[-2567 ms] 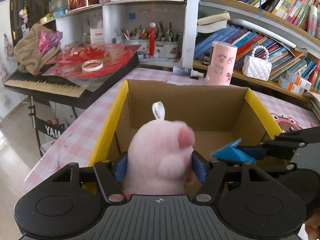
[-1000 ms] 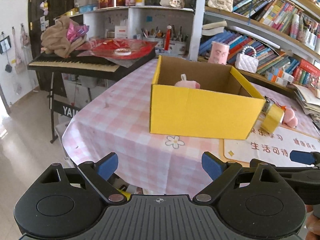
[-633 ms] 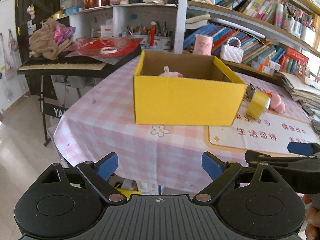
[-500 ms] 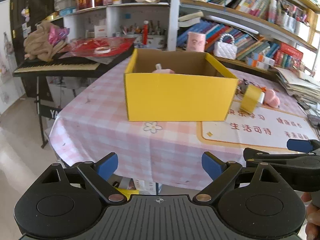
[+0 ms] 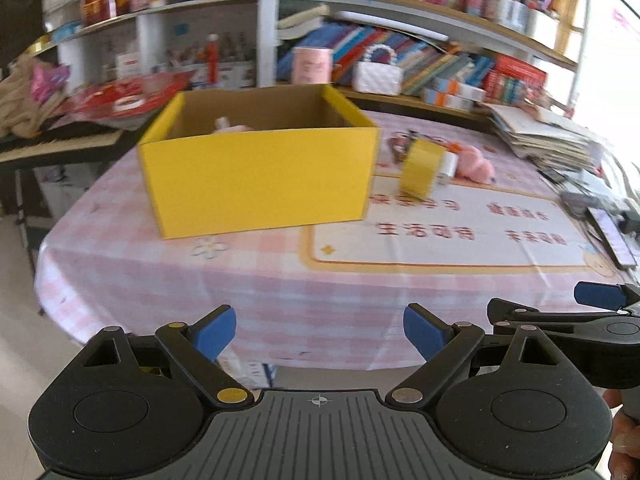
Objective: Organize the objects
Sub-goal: 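Withdraw both tools from the box toward the remaining items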
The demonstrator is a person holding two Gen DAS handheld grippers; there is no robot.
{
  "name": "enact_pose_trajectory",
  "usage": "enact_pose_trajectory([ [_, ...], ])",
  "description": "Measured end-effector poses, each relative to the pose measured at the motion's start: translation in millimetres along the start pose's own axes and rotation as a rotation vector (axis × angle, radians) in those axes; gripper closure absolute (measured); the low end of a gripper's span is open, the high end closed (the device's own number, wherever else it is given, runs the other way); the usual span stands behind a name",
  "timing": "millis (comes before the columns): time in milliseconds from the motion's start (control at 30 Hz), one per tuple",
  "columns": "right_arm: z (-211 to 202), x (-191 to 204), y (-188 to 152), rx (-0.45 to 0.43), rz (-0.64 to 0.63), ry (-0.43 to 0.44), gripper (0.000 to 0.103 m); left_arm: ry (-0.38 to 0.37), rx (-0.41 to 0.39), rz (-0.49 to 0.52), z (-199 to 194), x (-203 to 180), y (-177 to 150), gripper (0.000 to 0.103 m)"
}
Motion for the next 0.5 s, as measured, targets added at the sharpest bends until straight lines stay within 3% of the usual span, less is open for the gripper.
enact_pose_trajectory([
  [267, 4, -36, -15, 0.038, 0.079, -0.067, 0.012, -0.058, 0.022, 0.061, 14, -34, 0, 0.010],
  [500, 12, -55, -8, 0.037, 0.090, -0.091, 0.012, -0.081, 0.029, 0.075, 30, -54, 11, 0.010],
])
Point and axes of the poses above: each gripper's, at about its wrist camera, not at the fingertips, and z roughly the way its jaws point, x to its left, y to its top, the point moved 9 cm from there along z, roughly the way its jaws point, and after that the axes turned 7 degrees about -z, right-handed, at the moved point
